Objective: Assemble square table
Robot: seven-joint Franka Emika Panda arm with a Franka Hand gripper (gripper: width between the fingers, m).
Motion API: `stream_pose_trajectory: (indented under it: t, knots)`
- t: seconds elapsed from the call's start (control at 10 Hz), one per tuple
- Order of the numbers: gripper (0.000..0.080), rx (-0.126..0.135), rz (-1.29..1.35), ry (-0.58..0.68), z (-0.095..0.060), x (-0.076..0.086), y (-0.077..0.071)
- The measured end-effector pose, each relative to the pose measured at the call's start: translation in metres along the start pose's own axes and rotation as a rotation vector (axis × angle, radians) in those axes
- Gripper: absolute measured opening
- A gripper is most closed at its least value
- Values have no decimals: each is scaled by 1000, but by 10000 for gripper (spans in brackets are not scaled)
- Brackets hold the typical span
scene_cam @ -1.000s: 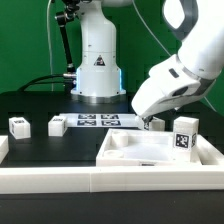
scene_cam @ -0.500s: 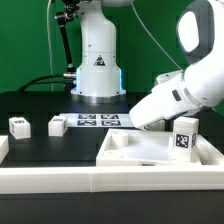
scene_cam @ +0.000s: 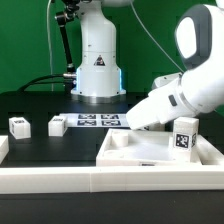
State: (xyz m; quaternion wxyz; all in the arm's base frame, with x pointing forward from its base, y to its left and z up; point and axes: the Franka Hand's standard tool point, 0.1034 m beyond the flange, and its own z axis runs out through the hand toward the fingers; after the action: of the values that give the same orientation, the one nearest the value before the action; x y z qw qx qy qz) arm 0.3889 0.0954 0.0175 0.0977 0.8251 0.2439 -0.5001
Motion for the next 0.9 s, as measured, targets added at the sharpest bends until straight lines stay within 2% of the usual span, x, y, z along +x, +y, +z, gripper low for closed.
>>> stream_pose_trajectory:
  t: [0.9]
  knots:
    - [649, -3, 61, 29, 0, 8, 0]
